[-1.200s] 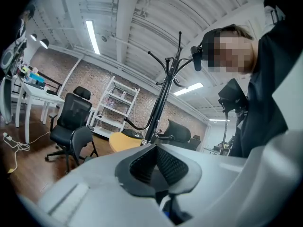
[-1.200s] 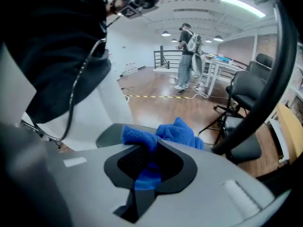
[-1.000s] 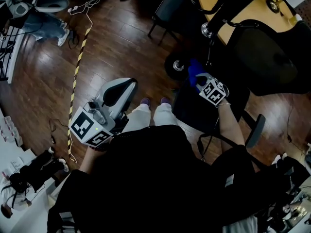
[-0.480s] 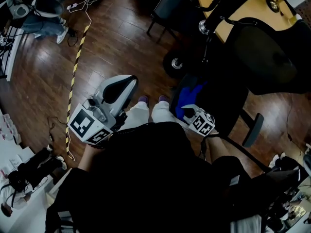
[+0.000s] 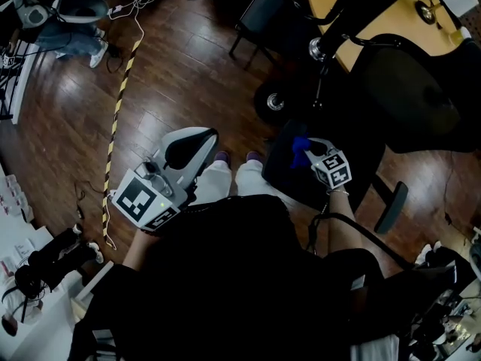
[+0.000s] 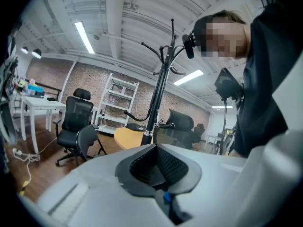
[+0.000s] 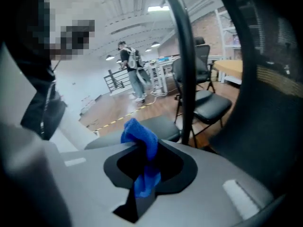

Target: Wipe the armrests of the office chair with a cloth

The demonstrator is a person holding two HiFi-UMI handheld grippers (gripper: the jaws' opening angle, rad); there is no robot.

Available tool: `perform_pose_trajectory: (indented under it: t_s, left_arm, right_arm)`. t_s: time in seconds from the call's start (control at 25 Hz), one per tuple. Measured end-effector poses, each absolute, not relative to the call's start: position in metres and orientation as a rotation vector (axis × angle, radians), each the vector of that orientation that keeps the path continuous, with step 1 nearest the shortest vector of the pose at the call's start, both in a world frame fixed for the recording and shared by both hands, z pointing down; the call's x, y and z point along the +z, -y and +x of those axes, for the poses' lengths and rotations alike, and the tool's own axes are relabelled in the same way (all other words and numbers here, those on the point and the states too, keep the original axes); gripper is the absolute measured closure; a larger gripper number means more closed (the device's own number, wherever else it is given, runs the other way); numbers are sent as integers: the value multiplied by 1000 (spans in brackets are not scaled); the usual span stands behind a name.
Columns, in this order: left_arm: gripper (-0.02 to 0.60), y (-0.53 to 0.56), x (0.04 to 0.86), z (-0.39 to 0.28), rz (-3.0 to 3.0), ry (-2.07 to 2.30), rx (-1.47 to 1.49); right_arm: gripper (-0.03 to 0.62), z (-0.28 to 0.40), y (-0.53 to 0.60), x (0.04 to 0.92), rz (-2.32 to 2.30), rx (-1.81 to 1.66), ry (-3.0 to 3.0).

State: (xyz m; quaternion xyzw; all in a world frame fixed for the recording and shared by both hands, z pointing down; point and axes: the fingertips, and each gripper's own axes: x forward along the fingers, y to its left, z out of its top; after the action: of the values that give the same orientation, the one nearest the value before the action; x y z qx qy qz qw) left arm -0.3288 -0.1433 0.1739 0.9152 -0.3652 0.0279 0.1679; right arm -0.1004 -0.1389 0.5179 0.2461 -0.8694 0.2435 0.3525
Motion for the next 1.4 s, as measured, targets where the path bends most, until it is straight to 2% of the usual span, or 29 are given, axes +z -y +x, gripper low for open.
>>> perform_pose_trajectory:
  t_s: [0.16,0.44,0.72,0.92,1.16,1.4]
  left_arm:
    - [575,138,171,-324,2699,995,138]
    - [575,163,185,-365,2702,841,51]
    - [575,210,253,-412,2841,226,150]
    - [575,232,246,-436,2767,-68,197]
    - [575,215,267,-436,2755,-106,191]
    - [575,172,377,-395,2745,-372,273]
  right_arm:
    - [543,-90,189,521,753,590,2151]
    - [545,-109,120,519,892,599,2053]
    - [546,-161,48,555,1357,659,1773]
    - [545,-210,1,541,1724,835,1555]
    - [545,-312,-13,571,1771,988,1565]
    - [543,-290,9,592,2248,826,1491]
